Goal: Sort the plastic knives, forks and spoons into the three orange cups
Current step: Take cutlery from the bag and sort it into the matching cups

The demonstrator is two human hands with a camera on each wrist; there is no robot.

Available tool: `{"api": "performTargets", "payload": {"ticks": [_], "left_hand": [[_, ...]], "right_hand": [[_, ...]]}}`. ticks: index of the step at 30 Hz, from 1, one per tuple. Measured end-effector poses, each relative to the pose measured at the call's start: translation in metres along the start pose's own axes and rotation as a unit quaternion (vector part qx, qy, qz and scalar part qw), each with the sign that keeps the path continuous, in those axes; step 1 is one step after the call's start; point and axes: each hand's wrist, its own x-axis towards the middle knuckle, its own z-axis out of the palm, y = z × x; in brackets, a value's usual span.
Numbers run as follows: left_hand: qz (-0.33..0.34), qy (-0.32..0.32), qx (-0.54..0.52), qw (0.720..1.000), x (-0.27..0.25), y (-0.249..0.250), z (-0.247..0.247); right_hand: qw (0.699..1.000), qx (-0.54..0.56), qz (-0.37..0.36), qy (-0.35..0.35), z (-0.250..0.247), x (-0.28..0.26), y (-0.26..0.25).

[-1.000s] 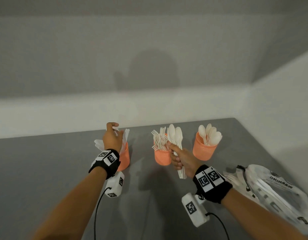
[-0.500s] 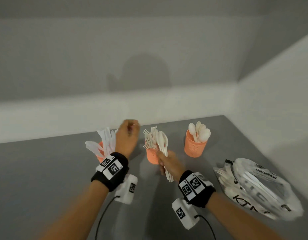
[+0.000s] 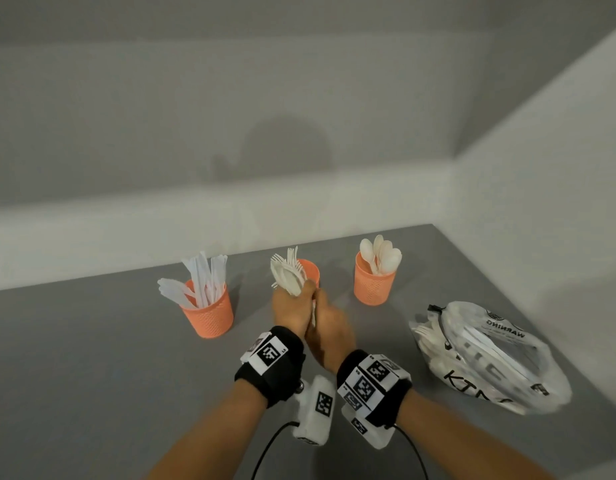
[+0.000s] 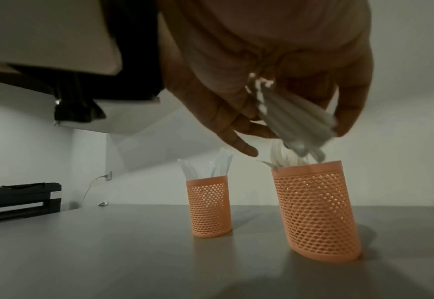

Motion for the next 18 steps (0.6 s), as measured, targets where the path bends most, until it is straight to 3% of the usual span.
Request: {"api": "performTargets", "payload": {"ticks": [2, 3, 7, 9, 11, 14, 18], "left_hand": [[0.037, -0.026, 0.008, 0.999, -0.007, 0.001, 0.005], [0.052, -0.047, 0.003, 0.998, -0.010, 0.003, 0.006], [0.032, -0.155, -0.005, 0.987, -0.011, 0.010, -0.005], [0.023, -0.190, -0.001, 0.981, -0.008, 0.008, -0.011], [0.018, -0.206, -0.014, 0.978, -0.008, 0.006, -0.012], [0.058, -0.171, 0.013, 0.983, -0.009, 0.007, -0.009], [0.080, -0.116, 0.035, 0.989, -0.006, 0.009, -0.004]], "right_hand": [[0.991, 0.130, 0.023, -0.029, -0.005, -0.002, -0.006], [0.971, 0.228, 0.045, -0.048, -0.010, 0.000, -0.008], [0.814, 0.520, 0.190, -0.177, -0.043, 0.005, -0.003], [0.779, 0.551, 0.189, -0.234, -0.046, 0.008, 0.007], [0.773, 0.544, 0.183, -0.269, -0.048, 0.007, 0.011], [0.779, 0.530, 0.194, -0.273, -0.047, 0.005, 0.009], [0.836, 0.480, 0.161, -0.209, -0.043, 0.003, 0.006]]}}
